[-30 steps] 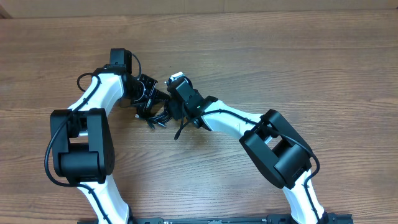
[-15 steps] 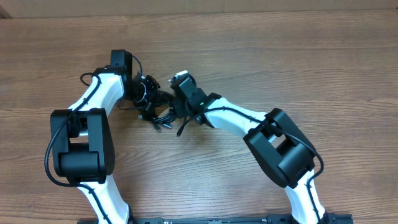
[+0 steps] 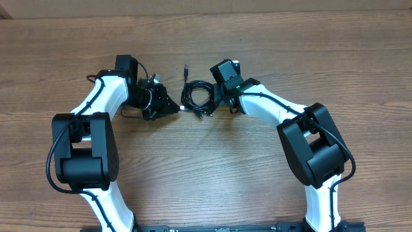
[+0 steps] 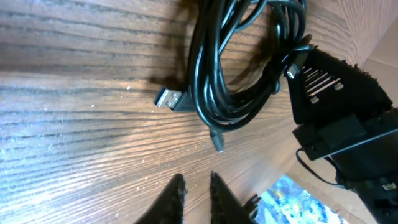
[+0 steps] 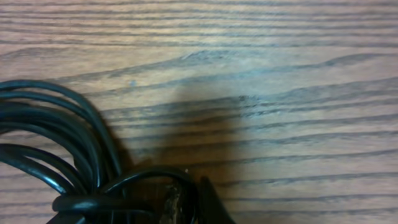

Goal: Untangle cables

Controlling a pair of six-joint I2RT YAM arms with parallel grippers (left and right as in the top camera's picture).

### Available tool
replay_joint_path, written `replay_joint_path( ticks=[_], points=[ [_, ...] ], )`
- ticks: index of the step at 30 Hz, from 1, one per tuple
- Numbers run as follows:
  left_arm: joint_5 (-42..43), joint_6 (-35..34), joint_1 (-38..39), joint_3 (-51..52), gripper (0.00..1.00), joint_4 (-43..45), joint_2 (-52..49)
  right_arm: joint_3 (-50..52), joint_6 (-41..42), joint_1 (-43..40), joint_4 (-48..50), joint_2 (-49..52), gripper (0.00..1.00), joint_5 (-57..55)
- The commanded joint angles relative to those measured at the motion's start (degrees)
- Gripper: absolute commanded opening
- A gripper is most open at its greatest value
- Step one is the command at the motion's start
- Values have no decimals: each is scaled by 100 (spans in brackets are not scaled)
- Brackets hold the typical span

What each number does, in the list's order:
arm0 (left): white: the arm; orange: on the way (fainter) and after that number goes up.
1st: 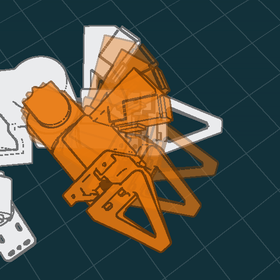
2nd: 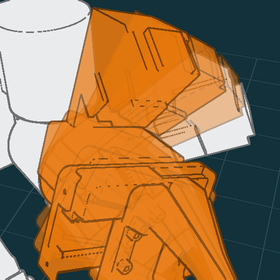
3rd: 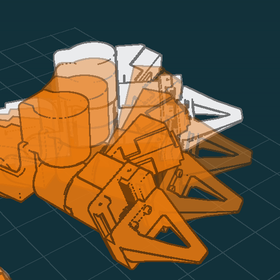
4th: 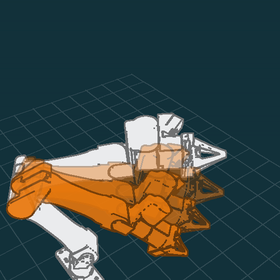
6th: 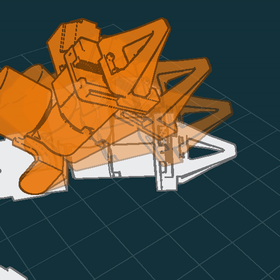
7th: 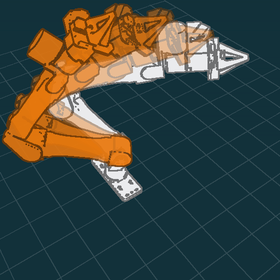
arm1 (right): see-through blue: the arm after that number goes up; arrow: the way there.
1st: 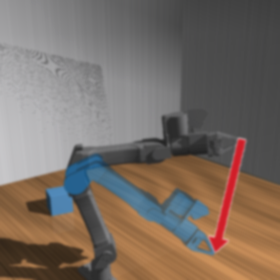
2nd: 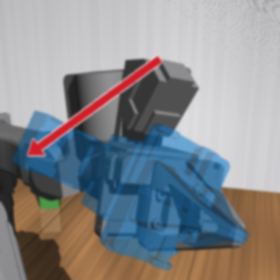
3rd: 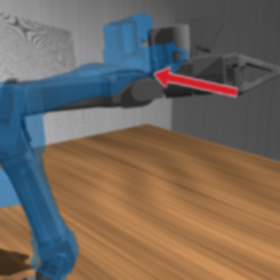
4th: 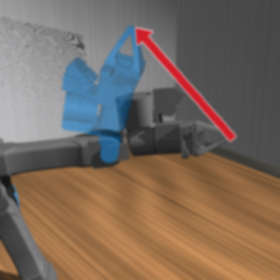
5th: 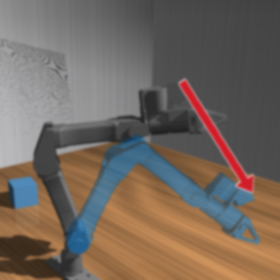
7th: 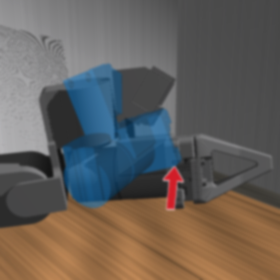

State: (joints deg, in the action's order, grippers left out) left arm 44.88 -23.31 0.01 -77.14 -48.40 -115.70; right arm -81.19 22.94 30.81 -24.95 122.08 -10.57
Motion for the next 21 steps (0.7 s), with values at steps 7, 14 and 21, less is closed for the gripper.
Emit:
replay_joint_path(
  ticks=[7,14,21],
  points=[
    [-341,-1672,271,-72,52,1104,173,50,105,63,61,-240,4,474],
    [-2420,-2684,763,-70,51,1250,133,50,101,63,59,-240,4,577],
    [-2905,-2815,962,-70,48,1252,-57,50,83,63,59,-240,4,579]
  ],
)
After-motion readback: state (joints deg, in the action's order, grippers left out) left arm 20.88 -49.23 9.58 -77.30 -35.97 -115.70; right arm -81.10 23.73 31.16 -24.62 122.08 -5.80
